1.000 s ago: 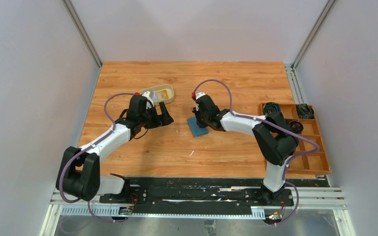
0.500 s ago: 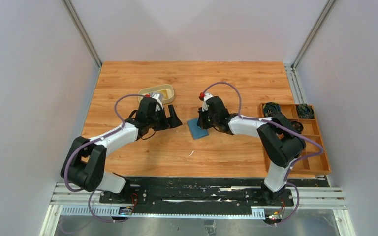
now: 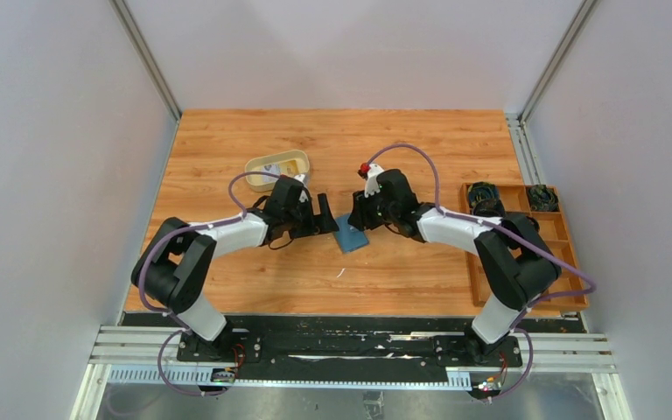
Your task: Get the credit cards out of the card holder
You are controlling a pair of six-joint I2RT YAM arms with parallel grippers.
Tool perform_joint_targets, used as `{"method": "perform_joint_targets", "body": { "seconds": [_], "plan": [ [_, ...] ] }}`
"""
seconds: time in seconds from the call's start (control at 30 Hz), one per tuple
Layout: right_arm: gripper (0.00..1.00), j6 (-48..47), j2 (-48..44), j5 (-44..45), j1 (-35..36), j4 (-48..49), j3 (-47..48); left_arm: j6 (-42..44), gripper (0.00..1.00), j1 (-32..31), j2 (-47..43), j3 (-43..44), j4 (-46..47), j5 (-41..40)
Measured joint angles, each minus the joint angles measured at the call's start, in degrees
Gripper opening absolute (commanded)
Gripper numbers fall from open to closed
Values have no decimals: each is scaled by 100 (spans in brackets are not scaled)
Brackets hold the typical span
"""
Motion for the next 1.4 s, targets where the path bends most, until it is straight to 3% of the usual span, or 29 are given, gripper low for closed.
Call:
{"method": "perform_joint_targets", "body": {
  "seconds": [0.27, 0.6, 0.73, 0.93, 1.23, 1.3, 1.4],
  "plan": [
    [42, -566, -232, 387, 0, -420, 11, -173, 88, -118, 363, 190, 101, -160],
    [46, -1115, -179, 546, 0, -612, 11, -256, 67, -160, 616, 356, 205, -258],
    [61, -1224, -72, 525, 4, -610, 11, -280, 59, -203, 774, 472, 245, -256],
    [62, -1292, 66, 455, 70, -614, 11, -293, 48, -267, 940, 595, 271, -245],
    [60, -1296, 214, 306, 140, -544, 11, -350, 15, -271, 1172, 748, 350, -170],
    [57, -1296, 234, 282, 155, -514, 11, -374, 3, -271, 1213, 774, 393, -144],
    [44, -1296, 271, 210, 181, -450, 11, -402, 0, -271, 1231, 807, 435, -127]
  ]
}}
